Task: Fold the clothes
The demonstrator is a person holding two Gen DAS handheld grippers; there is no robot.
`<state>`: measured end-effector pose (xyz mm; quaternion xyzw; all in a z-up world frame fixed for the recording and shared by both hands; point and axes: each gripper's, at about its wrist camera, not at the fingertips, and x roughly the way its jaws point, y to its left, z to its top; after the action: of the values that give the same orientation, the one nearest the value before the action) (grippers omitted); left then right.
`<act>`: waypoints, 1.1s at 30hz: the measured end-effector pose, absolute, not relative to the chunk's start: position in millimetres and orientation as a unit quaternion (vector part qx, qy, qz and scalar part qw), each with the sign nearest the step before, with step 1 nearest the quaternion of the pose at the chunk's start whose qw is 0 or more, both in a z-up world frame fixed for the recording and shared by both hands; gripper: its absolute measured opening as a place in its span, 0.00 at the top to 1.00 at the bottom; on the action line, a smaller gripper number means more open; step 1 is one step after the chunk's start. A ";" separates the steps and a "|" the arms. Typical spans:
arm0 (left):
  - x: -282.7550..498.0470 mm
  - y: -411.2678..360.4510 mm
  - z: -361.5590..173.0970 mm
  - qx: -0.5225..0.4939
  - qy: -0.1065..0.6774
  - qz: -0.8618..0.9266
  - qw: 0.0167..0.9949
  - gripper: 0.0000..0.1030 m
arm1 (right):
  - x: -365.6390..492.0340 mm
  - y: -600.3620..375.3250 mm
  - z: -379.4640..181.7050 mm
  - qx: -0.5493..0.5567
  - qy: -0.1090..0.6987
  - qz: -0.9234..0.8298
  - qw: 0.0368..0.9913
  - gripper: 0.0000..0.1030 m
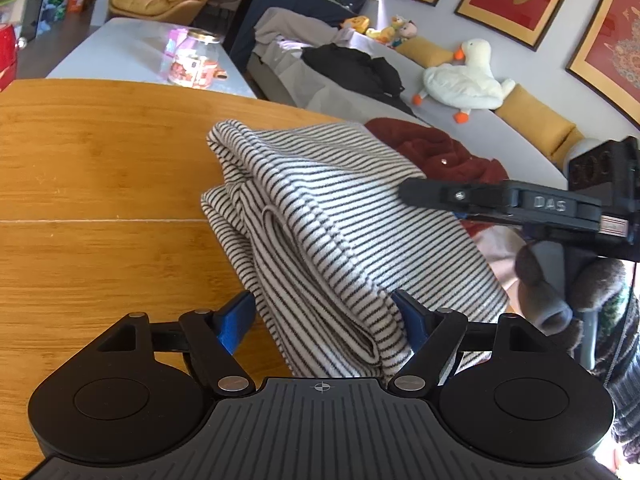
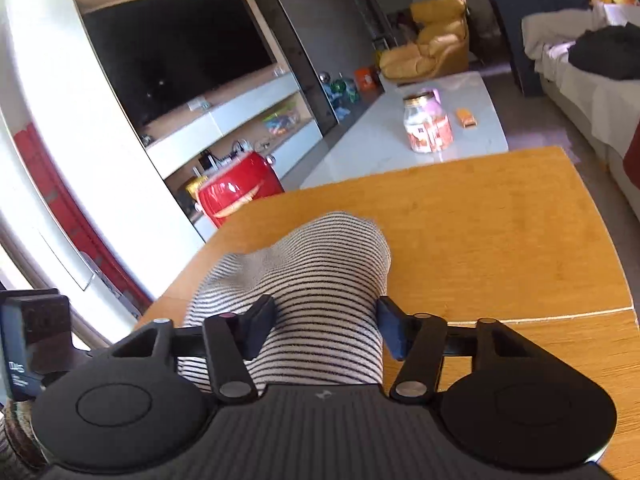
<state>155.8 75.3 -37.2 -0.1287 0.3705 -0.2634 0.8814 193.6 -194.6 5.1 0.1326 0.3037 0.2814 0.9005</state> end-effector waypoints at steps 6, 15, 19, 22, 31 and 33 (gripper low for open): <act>154.7 65.2 -34.3 -0.117 0.363 -0.262 0.887 0.22 | 190.0 -205.4 -19.8 0.050 0.320 0.197 0.925 0.49; 150.8 57.7 -25.2 -0.079 0.352 -0.257 0.897 0.22 | 178.6 -189.3 -9.8 -0.021 0.298 0.168 0.940 0.41; 152.7 59.0 -21.4 -0.085 0.349 -0.257 0.897 0.23 | 174.3 -191.4 -10.5 -0.017 0.295 0.159 0.942 0.31; 154.6 61.6 -16.8 -0.105 0.345 -0.257 0.896 0.24 | 170.6 -198.1 -13.5 0.000 0.291 0.153 0.945 0.24; 182.5 47.0 -11.3 -0.111 0.335 -0.249 0.902 0.43 | 160.6 -217.5 -36.5 0.076 0.263 0.124 0.954 0.14; 173.0 45.0 -3.2 -0.095 0.313 -0.274 0.905 0.45 | 161.0 -219.7 -37.7 0.083 0.263 0.124 0.953 0.14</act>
<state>173.0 45.0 -3.2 -0.0947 0.3128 -0.2735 0.9047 161.0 -219.7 -37.7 0.0832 0.2633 0.1241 0.9531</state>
